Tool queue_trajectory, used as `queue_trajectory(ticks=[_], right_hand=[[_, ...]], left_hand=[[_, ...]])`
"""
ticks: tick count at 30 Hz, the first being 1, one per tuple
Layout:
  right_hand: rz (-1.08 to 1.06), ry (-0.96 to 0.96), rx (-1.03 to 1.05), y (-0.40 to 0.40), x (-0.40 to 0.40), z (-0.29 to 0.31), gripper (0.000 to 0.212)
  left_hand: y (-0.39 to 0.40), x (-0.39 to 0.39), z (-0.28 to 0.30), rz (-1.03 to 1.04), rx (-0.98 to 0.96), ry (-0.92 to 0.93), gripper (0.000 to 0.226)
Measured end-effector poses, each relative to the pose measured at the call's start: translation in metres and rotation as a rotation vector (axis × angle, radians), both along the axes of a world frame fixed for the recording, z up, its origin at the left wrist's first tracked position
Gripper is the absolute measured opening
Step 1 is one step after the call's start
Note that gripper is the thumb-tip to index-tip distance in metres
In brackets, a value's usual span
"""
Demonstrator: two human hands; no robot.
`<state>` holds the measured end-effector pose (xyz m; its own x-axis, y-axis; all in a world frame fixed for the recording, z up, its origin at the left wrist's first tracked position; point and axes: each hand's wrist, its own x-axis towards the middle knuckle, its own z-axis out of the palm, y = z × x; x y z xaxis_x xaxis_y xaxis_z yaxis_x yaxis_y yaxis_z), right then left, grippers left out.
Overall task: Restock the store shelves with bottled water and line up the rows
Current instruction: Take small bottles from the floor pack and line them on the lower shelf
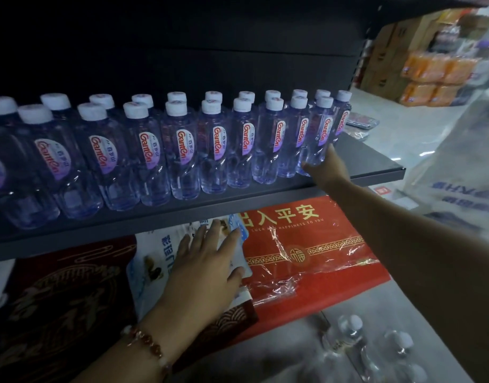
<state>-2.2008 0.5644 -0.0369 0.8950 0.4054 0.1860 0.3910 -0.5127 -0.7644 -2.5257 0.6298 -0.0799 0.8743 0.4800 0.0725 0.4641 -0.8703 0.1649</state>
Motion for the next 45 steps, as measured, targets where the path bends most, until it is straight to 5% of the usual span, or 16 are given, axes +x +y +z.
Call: queue_trajectory(ticks=[3, 6, 11, 19, 23, 31, 37, 45], right_hand=[[0.041, -0.082, 0.011, -0.018, -0.048, -0.015, 0.062], [0.216, -0.193, -0.272, -0.039, -0.11, -0.037, 0.088], [0.628, -0.358, -0.555, -0.077, -0.237, -0.093, 0.084], [0.924, -0.172, -0.677, -0.104, -0.391, -0.212, 0.082], [1.054, -0.083, -0.782, -0.117, -0.45, -0.258, 0.08], [1.01, 0.064, -0.822, -0.104, -0.49, -0.312, 0.076], [0.989, 0.015, -0.87, -0.087, -0.49, -0.335, 0.055], [0.905, 0.131, -0.829, -0.077, -0.452, -0.315, 0.031]], left_hand=[[-0.001, -0.016, 0.001, 0.019, 0.031, 0.048, 0.071], [0.001, -0.042, -0.011, 0.028, 0.035, 0.09, 0.072], [-0.004, -0.103, -0.046, -0.007, 0.14, 0.177, 0.07], [-0.026, -0.221, -0.135, -0.039, 0.183, 0.544, 0.072], [-0.004, -0.279, -0.212, -0.084, 0.193, 0.568, 0.055], [-0.018, -0.263, -0.271, -0.035, -0.091, 0.609, 0.069], [-0.003, -0.233, -0.275, 0.039, -0.234, 0.503, 0.027], [-0.009, -0.23, -0.26, 0.091, -0.33, 0.395, 0.034]])
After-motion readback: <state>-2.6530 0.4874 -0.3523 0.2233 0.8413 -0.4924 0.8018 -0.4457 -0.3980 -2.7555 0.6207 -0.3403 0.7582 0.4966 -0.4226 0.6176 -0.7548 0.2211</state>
